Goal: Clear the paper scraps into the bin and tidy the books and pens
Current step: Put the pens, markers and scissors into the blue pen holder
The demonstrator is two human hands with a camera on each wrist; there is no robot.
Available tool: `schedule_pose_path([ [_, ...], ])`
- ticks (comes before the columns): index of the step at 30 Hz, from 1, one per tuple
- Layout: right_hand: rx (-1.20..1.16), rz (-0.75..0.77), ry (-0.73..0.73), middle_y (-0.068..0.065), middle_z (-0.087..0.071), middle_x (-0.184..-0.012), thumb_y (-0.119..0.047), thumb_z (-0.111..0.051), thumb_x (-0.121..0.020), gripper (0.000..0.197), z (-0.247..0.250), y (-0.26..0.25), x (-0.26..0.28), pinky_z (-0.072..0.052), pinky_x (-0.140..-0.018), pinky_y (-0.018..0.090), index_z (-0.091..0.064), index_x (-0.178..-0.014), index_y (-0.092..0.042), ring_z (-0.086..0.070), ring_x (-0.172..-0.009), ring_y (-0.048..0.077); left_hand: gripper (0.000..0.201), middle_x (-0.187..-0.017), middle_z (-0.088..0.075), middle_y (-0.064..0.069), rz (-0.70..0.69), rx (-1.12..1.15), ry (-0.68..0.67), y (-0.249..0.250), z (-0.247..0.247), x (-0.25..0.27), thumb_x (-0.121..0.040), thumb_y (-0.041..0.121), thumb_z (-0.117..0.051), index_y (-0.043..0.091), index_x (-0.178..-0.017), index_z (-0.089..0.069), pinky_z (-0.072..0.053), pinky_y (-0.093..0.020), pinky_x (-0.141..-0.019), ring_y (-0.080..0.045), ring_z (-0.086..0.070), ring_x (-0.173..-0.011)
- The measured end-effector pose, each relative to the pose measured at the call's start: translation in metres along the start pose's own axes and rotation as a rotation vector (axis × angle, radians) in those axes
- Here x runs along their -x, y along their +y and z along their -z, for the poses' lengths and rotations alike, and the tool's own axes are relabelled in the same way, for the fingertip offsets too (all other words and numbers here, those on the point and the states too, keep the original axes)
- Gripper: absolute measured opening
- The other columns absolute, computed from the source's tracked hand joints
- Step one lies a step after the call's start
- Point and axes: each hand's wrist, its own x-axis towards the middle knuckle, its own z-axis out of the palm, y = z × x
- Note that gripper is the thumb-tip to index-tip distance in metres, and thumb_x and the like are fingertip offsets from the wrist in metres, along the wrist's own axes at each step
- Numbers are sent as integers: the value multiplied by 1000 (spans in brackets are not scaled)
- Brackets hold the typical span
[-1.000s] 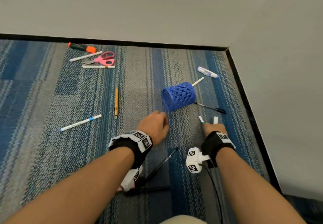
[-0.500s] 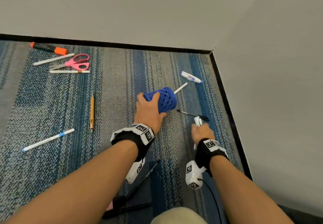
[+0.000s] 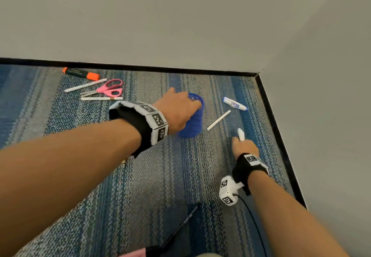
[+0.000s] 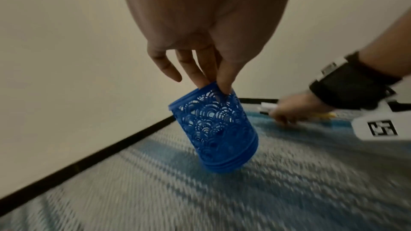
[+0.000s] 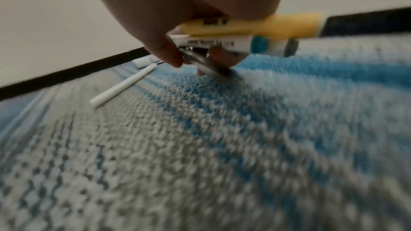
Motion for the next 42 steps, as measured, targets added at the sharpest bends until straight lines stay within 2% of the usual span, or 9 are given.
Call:
schedule_pose_path([
  [6,318,556,-22,23,-59,-113,-15,-49,-91,43,-1,-34,-3,-46,-79,43,-41,-134,-18,-58,-103,41,46,-123,-50,0,-66,69,-207,-6,-54,28,-98,18,-40,34,-142,-38,-43,-40,-87,-26,-38,-116],
  [10,620,771,-69,15,-55,-120,-18,-45,-94,51,-5,-50,-8,-48,-82,44,-36,-140,-39,-59,-106,36,47,-151,-22,-10,-122,81,-138,8,-65,36,-98,22,-42,41,-141,-37,-28,-56,-109,-30,-14,-141],
  [13,879,825,31,16,-50,-123,-18,-38,-99,36,-11,-50,-1,-49,-75,43,-40,-135,-21,-62,-102,37,49,-158,20,-12,-83,53,-131,23,-71,32,-99,29,-45,52,-139,-30,-11,-77,-104,-38,20,-144],
  [15,919,844,99,16,-45,-123,-15,-37,-99,28,-16,-46,4,-47,-68,42,-44,-126,-9,-63,-97,36,50,-155,29,-10,-50,127,-212,27,-69,28,-99,27,-47,50,-140,-32,-13,-76,-105,-45,19,-143],
  [19,653,719,145,17,-49,-117,-26,-48,-95,29,-15,-30,14,-47,-71,43,-48,-117,-6,-62,-94,39,30,-159,12,-12,-50,202,-205,18,-67,23,-97,32,-49,32,-127,-57,-31,-59,-109,-46,-10,-142],
  [22,80,640,191,17,-66,-90,-28,-55,-93,22,-12,-12,26,-44,-71,40,-56,-102,-8,-63,-86,37,31,-156,-1,-19,12,174,-180,2,-70,23,-93,35,-54,25,-122,-60,-39,-50,-104,-44,-34,-128],
  [26,-598,581,22,0,-61,-58,-19,-60,-93,22,3,2,56,-46,-68,20,-59,-71,-12,-56,-56,4,43,-145,-15,-18,81,180,-184,-6,-63,28,-86,37,-65,20,-124,-55,-41,-45,-104,-40,-47,-117],
  [34,-728,437,-212,0,-42,-60,-16,-51,-96,6,30,8,103,-31,-39,20,-51,-89,-16,-38,-41,8,78,-122,-31,-13,88,119,-100,29,-15,39,-61,41,-81,13,-121,-40,-49,-51,-86,-35,-57,-91],
  [42,-715,582,-382,4,-37,-57,-6,-63,-88,13,68,20,140,-27,-37,18,-49,-90,-7,-33,-38,8,111,-128,-30,-8,-182,62,-43,65,13,45,-62,41,-80,33,-149,-11,-51,-46,-88,-27,-46,-110],
])
